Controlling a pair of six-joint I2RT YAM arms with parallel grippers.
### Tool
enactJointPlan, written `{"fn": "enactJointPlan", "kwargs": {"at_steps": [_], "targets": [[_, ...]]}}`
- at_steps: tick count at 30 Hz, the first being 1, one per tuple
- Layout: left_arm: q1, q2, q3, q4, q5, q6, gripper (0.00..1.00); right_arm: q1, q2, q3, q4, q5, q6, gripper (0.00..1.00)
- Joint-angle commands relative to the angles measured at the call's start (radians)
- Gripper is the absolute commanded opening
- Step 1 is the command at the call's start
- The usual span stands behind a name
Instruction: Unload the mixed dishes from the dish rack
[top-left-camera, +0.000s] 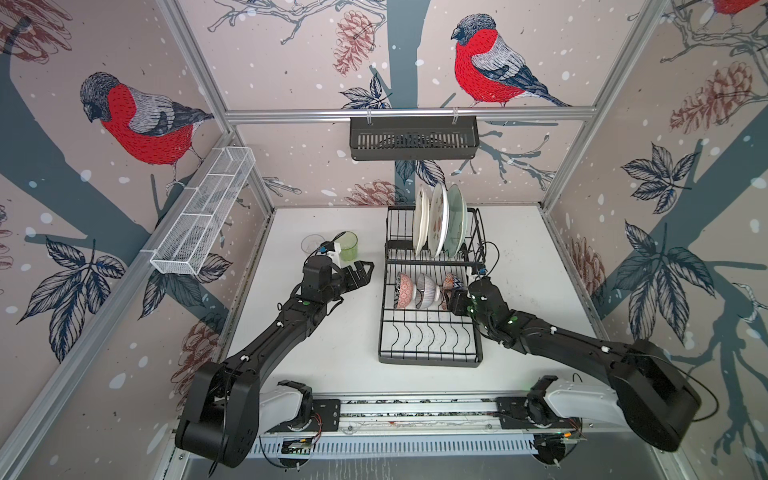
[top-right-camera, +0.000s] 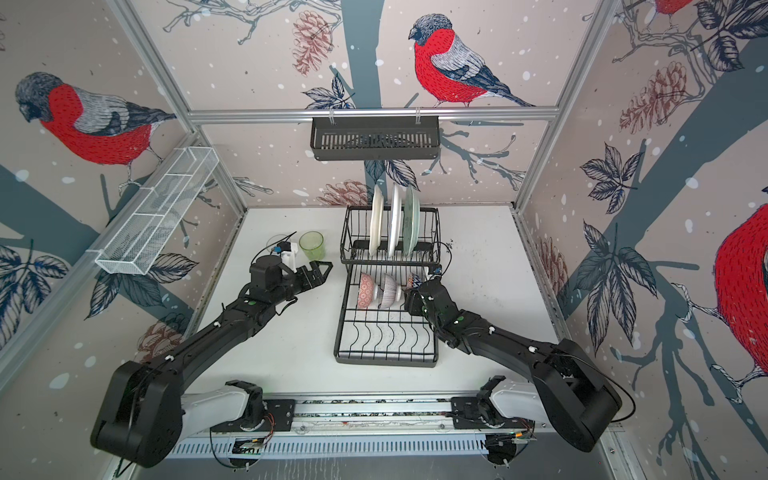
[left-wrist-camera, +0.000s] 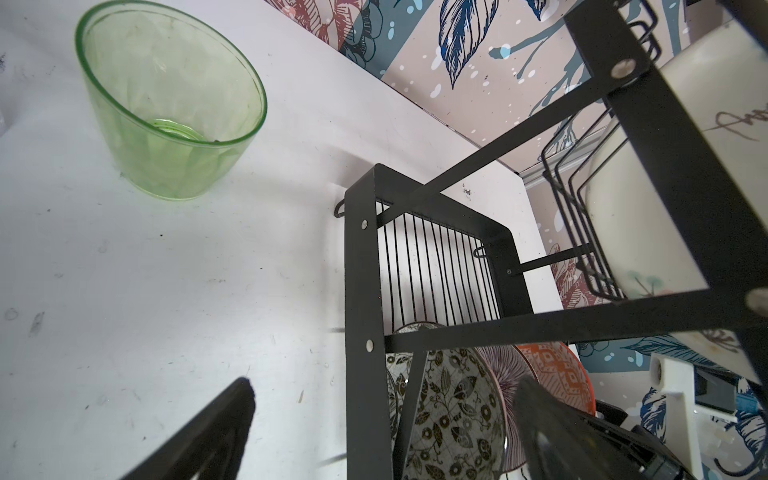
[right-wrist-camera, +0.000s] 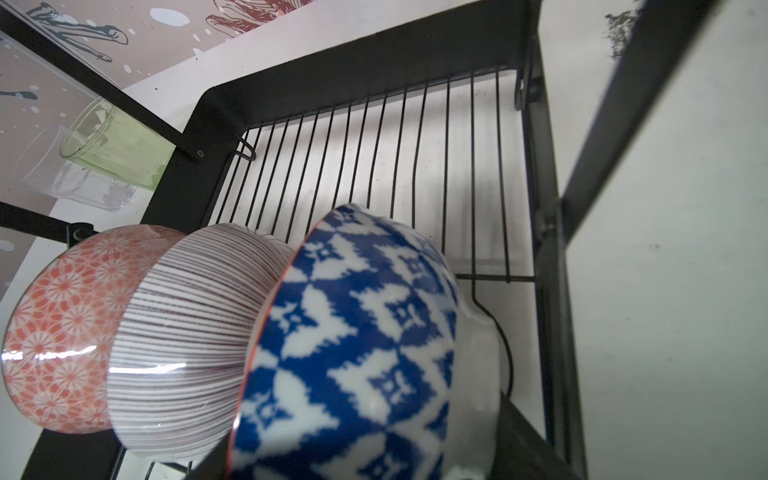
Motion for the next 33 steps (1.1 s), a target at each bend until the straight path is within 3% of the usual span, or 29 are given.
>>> {"fn": "enactJointPlan", "kwargs": {"at_steps": [1,33], "targets": [[0.0,-0.006,-0.004,0.041,0.006,0.007,0.97,0.002,-0.015,0.0,-0.041,0.04,0.004,0.6],[-0.024,-0.05,-0.044,0.113,0.029,-0.025,0.97,0.022,-0.132,-0.016,-0.086,-0.082,0.015,0.59]]}}
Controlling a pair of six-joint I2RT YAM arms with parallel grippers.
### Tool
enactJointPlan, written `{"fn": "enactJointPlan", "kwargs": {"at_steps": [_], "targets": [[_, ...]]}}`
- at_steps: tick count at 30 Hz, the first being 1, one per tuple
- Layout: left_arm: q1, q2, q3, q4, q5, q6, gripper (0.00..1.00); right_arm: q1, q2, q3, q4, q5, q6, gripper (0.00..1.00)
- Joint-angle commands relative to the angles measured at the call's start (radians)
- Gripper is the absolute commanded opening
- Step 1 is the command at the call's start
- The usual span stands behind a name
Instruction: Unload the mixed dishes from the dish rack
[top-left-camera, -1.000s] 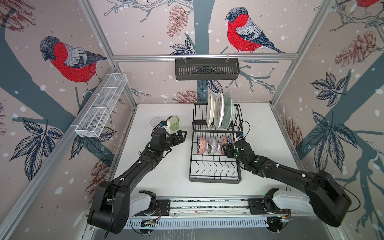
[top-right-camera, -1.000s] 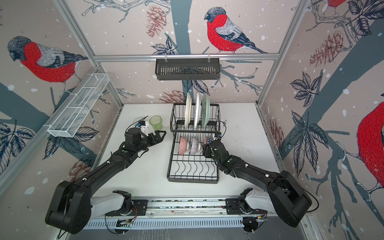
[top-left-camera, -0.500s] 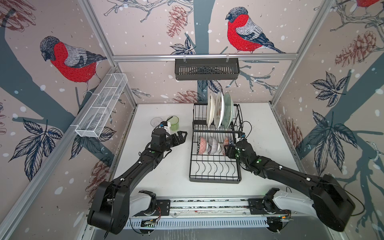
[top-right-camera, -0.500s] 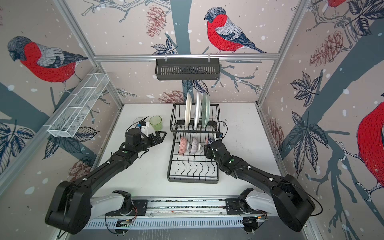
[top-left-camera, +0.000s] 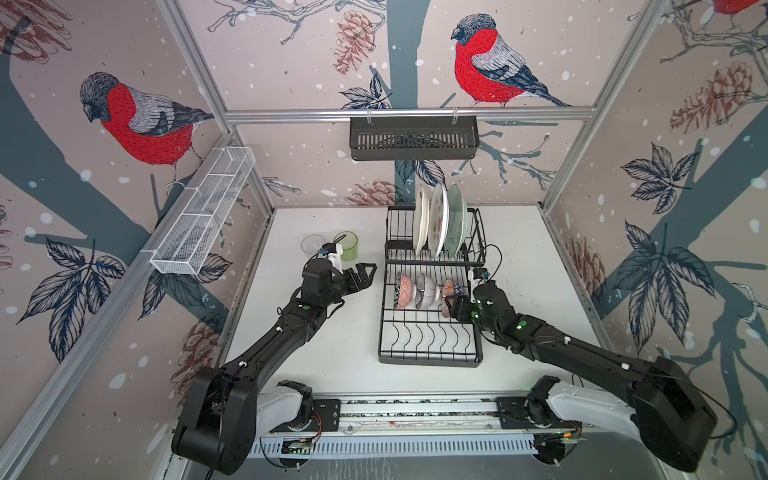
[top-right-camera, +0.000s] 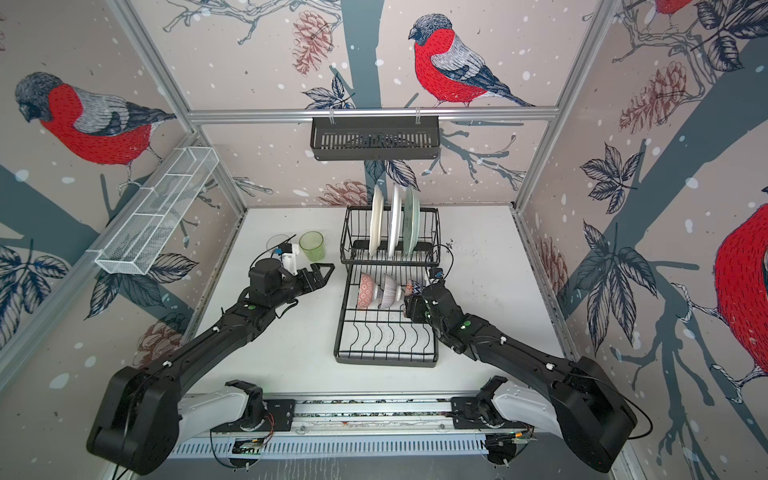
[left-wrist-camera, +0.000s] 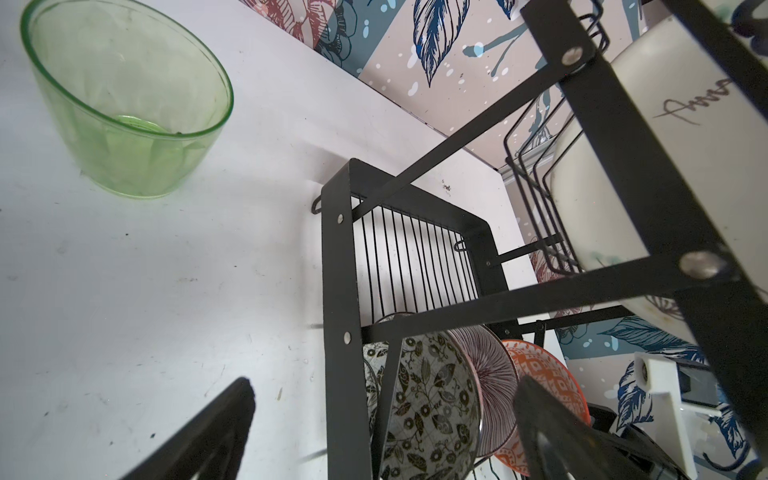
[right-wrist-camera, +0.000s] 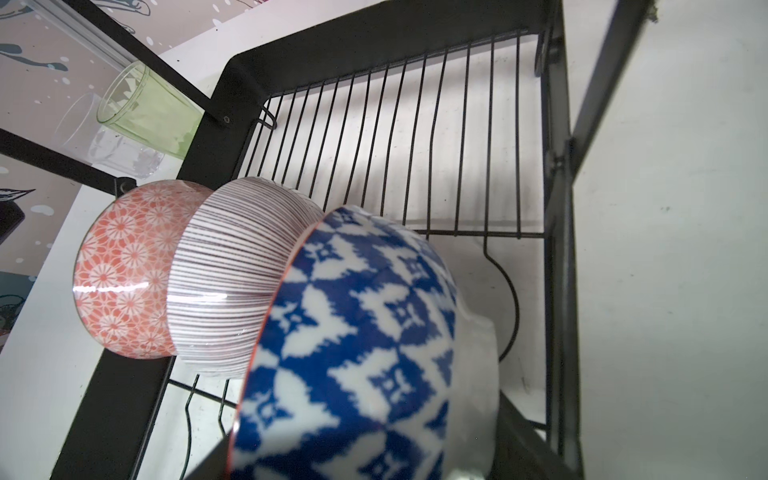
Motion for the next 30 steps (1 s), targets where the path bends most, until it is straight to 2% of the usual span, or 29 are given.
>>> {"fn": "enactJointPlan", "kwargs": {"at_steps": [1,6,16,21,30], "targets": [[-0.008,-0.019,-0.011,0.073,0.002,-0.006,0.97,0.002,-0.018,-0.005,0.037,-0.015,0.012,0.59],[-0.036,-0.066,-0.039,0.113,-0.02,-0.007,0.97,0.002,-0.044,-0.01,0.034,-0.034,0.014,0.59],[-0.051,-0.054,-0.026,0.105,0.006,-0.024,0.97,0.002,-0.142,-0.044,0.046,-0.081,0.014,0.59],[-0.06,-0.05,-0.011,0.086,0.026,-0.029,0.97,0.003,-0.19,-0.032,0.011,-0.048,-0.027,0.59],[-0.082,-0.154,-0.029,0.04,-0.049,0.007,0.97,0.032,-0.221,-0.015,0.029,-0.115,-0.074,0.59]]}}
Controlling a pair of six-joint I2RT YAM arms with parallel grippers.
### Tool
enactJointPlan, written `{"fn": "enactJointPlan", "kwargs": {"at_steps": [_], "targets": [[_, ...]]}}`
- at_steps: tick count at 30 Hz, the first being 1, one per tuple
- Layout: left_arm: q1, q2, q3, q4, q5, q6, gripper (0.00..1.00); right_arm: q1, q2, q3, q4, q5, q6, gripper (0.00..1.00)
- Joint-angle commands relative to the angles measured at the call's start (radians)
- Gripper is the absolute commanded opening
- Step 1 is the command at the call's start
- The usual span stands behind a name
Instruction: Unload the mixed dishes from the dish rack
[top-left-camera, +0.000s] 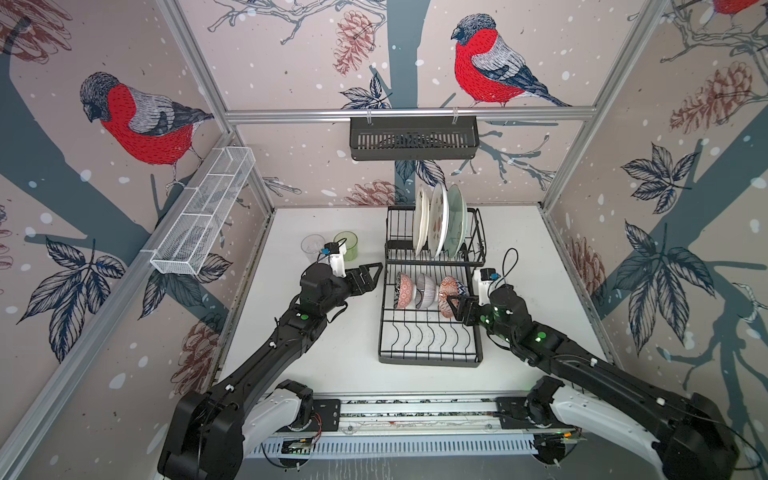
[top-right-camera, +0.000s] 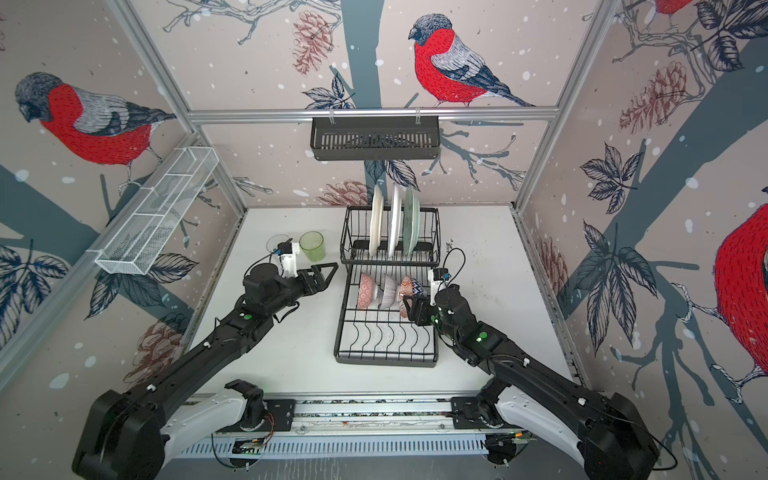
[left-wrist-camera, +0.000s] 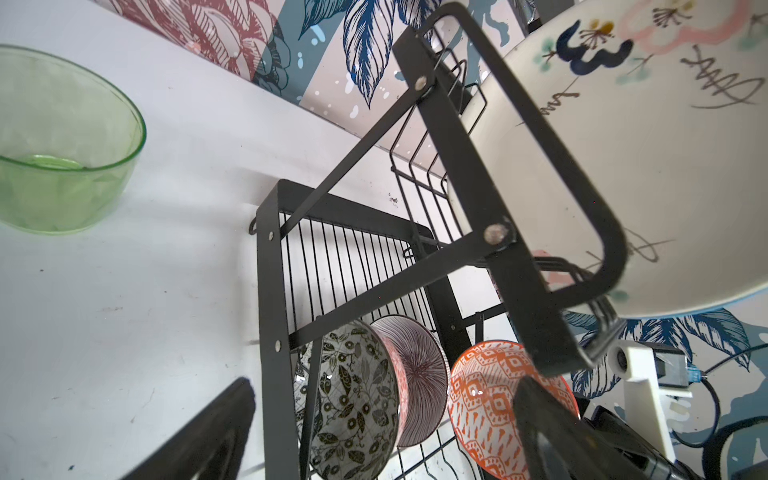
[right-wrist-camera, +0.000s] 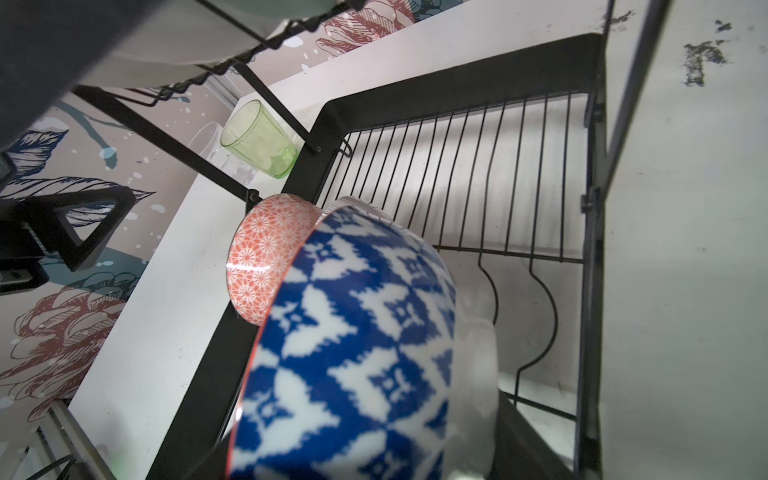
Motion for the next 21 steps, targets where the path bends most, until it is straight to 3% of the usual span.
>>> {"fn": "enactJointPlan", "kwargs": {"at_steps": [1,21], "targets": [[-0.004,-0.023,-0.01,0.011,-0.022,0.021,0.97,0.016,-0.004,0.018,0.057,-0.028,-0.033,0.59],[-0.036,-0.065,-0.039,0.018,0.032,0.002,0.95,0.161,0.141,0.119,0.186,-0.055,0.002,0.59]]}}
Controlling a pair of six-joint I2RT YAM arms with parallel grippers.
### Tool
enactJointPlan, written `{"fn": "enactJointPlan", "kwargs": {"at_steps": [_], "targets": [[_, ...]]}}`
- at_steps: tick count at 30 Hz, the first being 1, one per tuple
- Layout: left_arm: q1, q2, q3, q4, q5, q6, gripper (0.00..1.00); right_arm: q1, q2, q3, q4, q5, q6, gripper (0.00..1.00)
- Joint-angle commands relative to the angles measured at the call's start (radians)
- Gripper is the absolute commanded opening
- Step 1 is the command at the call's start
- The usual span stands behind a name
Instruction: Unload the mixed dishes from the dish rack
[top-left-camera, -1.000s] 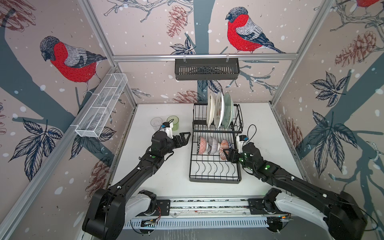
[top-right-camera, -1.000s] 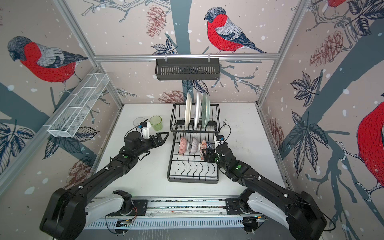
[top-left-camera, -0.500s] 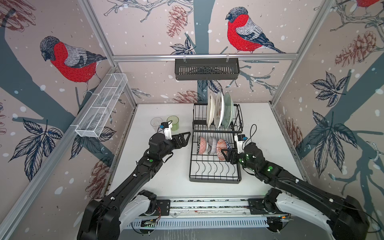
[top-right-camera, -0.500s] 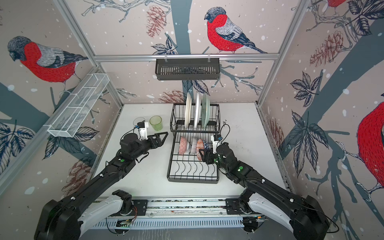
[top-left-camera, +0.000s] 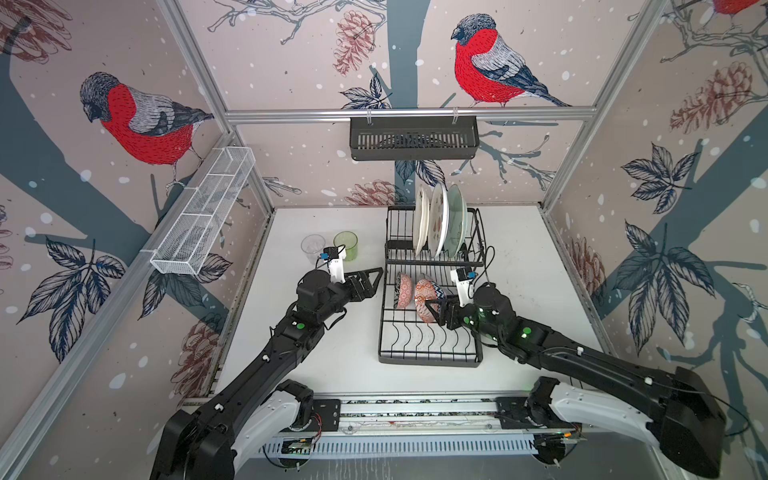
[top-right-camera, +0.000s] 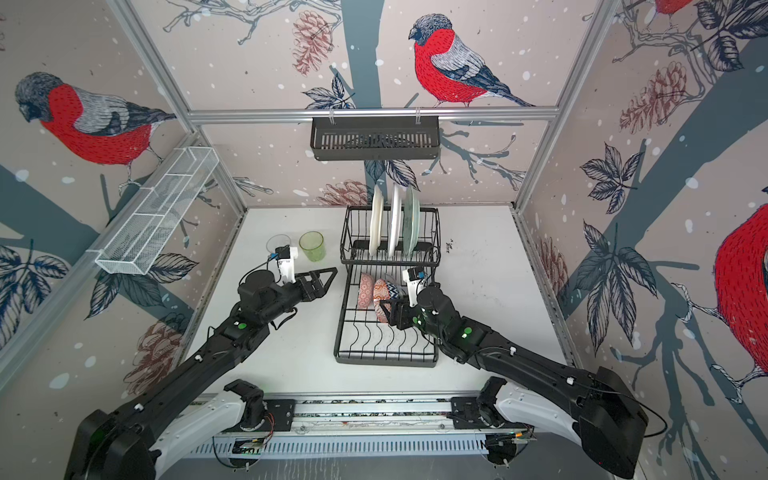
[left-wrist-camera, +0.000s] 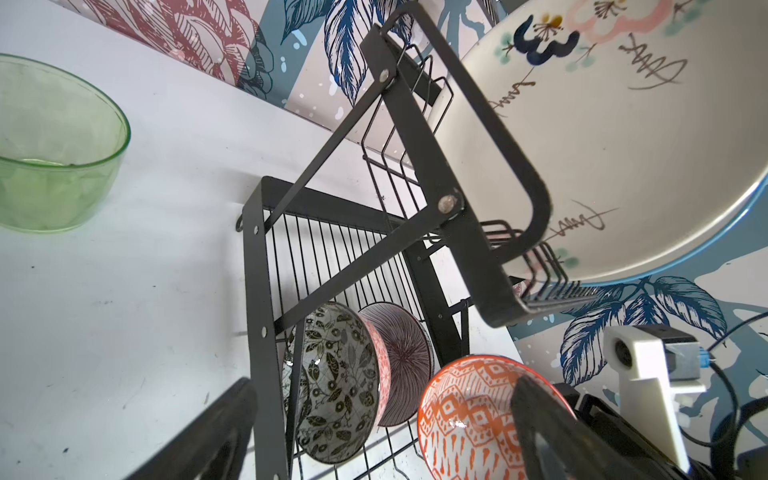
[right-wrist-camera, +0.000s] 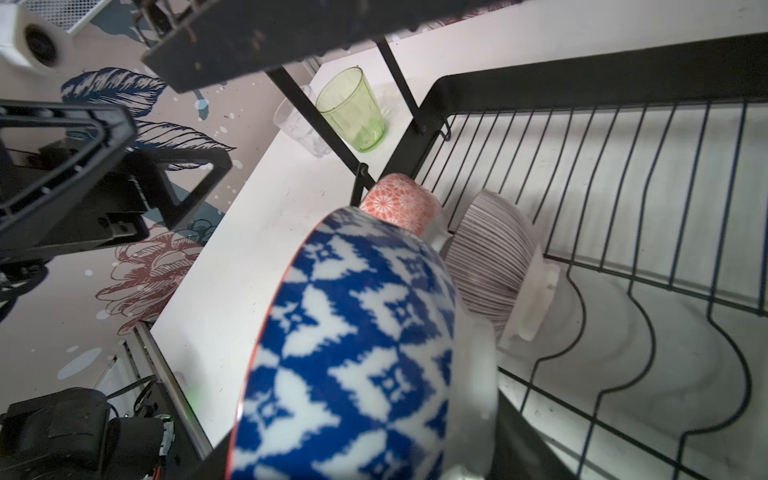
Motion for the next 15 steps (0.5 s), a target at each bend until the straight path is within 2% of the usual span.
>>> {"fn": "enactJointPlan", "kwargs": {"at_steps": [1,15], "targets": [[-0.005,0.013,-0.007,0.059,0.032,-0.005,0.95,0.012,0.011,0.023,0.096,-0.013,0.017,0.59],[-0.04,0.043,-0.025,0.116,0.066,-0.019,0.94,0.032,0.062,0.081,0.166,-0.055,0.055,0.59]]}}
